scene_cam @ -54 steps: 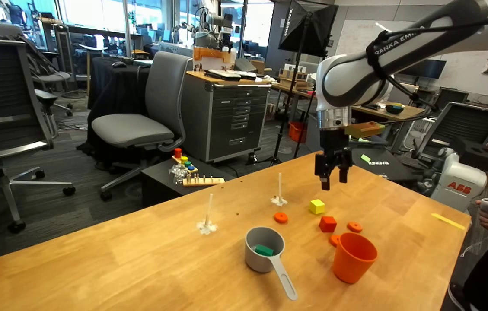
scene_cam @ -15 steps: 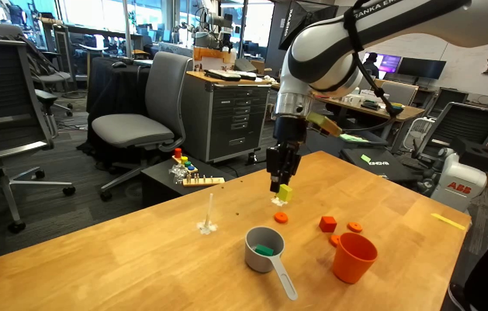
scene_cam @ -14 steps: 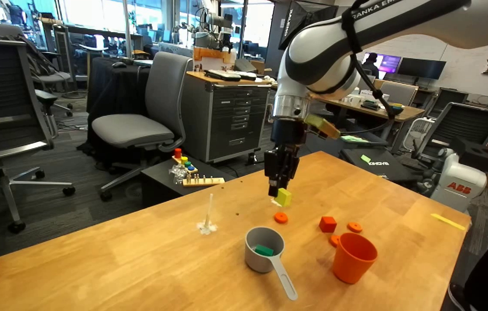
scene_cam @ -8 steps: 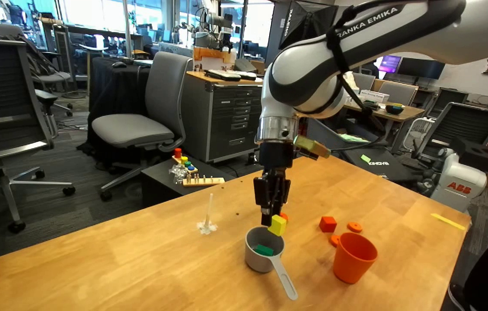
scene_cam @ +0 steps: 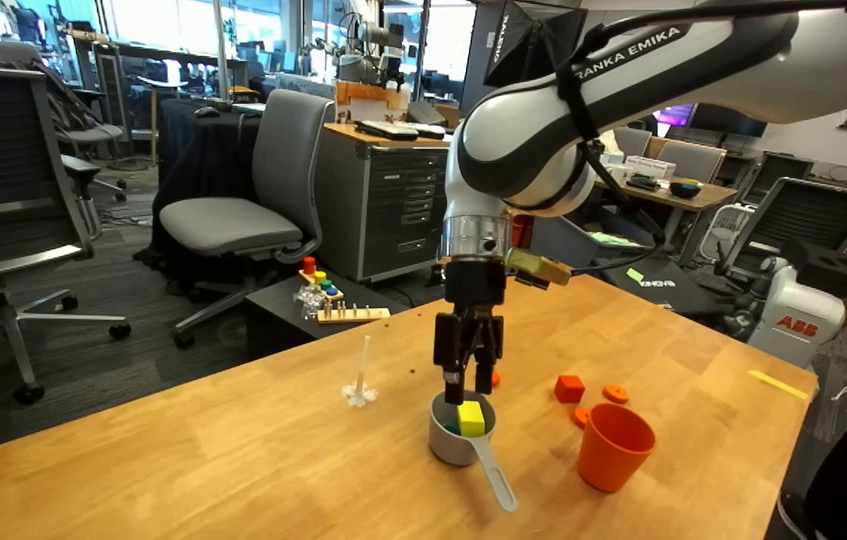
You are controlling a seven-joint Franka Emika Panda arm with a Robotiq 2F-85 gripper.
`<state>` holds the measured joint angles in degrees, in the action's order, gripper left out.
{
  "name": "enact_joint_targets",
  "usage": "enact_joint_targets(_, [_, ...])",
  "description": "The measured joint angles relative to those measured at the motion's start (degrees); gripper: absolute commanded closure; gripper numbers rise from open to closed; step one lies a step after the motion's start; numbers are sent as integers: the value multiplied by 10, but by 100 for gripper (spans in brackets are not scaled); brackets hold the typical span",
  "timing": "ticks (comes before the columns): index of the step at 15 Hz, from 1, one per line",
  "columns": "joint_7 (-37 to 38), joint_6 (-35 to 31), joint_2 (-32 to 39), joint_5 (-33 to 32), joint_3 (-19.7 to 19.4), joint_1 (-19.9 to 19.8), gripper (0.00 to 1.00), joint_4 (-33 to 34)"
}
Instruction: Put the square toys into the grey object.
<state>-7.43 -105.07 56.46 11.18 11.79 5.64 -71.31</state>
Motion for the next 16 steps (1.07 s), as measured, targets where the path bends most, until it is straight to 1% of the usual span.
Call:
enact_joint_targets(4, [8,-4,-36,0,-23,-23,0,-15])
enact_joint_targets(7, [11,15,-91,-11,-55,-47,0,-51])
enact_joint_targets(9, [17,15,-131,-8,-72,-62,0,-87])
enact_joint_targets(12, [29,-43,-174,41,-75,-91,0,-157])
enact_joint_targets(16, [31,-155,-179,127,-74,-118,0,-231])
